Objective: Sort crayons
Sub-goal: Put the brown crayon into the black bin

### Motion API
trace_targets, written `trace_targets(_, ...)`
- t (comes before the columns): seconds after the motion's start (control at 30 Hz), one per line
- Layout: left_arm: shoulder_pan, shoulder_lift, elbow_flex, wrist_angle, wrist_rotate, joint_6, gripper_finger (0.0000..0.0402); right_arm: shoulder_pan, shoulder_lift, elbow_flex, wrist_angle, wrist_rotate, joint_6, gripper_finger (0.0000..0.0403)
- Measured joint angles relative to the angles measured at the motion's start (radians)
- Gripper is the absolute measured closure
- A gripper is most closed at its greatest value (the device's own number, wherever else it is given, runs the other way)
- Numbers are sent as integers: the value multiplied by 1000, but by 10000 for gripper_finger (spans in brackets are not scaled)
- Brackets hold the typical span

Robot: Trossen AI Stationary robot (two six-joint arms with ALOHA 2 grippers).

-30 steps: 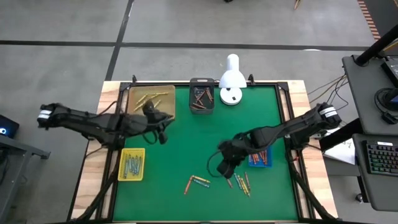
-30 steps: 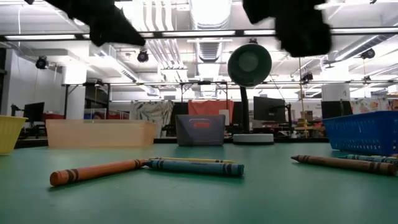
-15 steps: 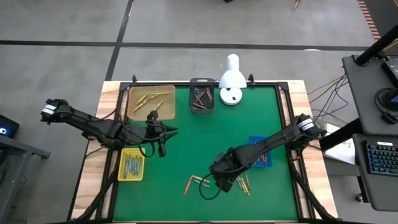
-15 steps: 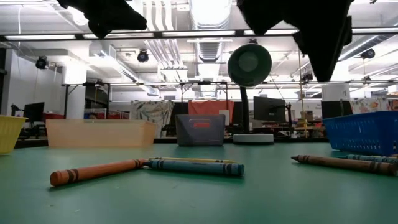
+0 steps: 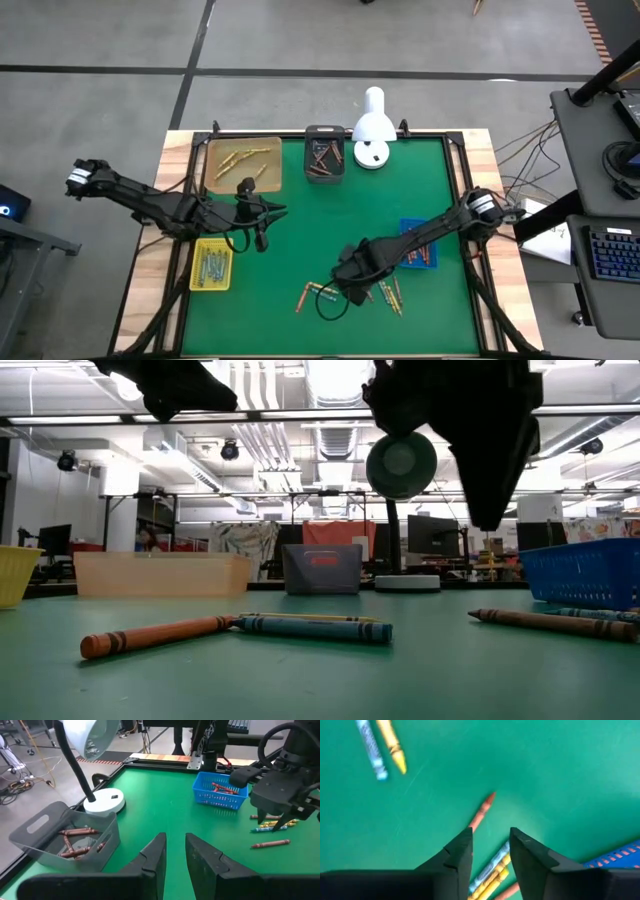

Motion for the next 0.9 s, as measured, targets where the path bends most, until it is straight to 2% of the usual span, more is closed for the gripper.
trace_targets(0.23,0,0,0,-1,0,14,347,2,44,-6,21,48,67,246)
trace_targets(0.47,0,0,0,3,0,14,347,8,153,-6,33,20,58,242)
trace_targets(0.7,0,0,0,6,0,3,347,21,201,0,41,27,44,270)
trace_targets(0.9,0,1,-1,8,-13,-22,347,21,199,-4,87,22,55,337)
